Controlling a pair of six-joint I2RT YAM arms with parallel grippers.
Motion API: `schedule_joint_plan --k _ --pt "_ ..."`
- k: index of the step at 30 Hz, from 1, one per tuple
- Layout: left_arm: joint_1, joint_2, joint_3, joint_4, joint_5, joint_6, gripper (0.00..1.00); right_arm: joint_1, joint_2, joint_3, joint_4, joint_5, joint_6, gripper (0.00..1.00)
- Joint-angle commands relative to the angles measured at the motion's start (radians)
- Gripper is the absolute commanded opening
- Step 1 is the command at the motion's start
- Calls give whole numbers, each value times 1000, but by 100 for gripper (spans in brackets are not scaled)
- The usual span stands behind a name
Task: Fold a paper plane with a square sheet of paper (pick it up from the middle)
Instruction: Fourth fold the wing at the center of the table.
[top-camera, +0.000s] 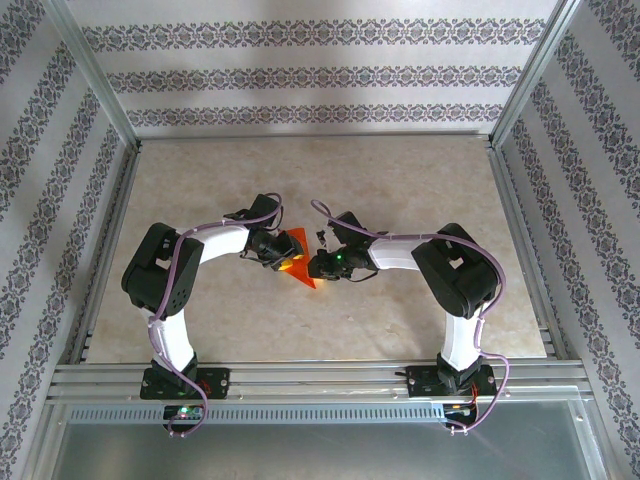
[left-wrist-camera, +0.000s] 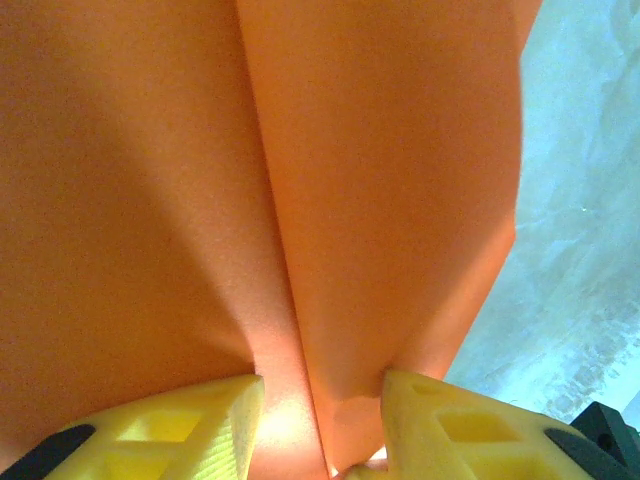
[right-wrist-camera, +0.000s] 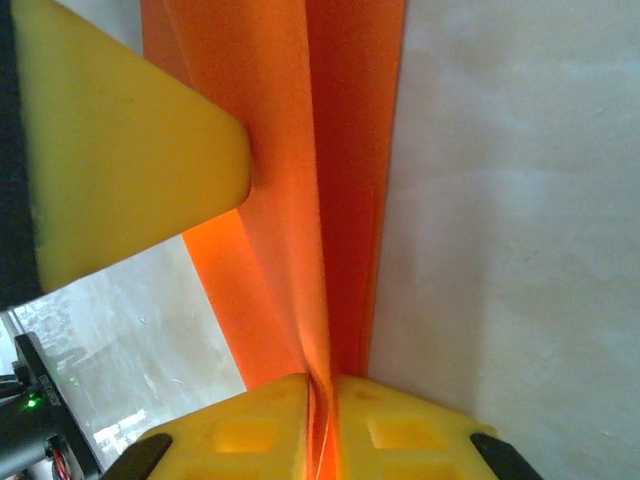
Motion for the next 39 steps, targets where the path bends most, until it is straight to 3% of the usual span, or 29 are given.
schedule_joint_plan --k 1,12,24,39 --pt "-11 82 -41 -117 -109 19 39 -5 -1 -11 31 -13 7 16" --pt "-11 84 -42 -119 -107 23 39 -7 -17 -1 11 -2 22 18" --pt "-11 85 -42 -120 -107 24 39 -6 -105 -18 5 99 -9 24" --pt "-11 89 -40 -113 -100 16 35 4 -17 29 -8 64 -8 23"
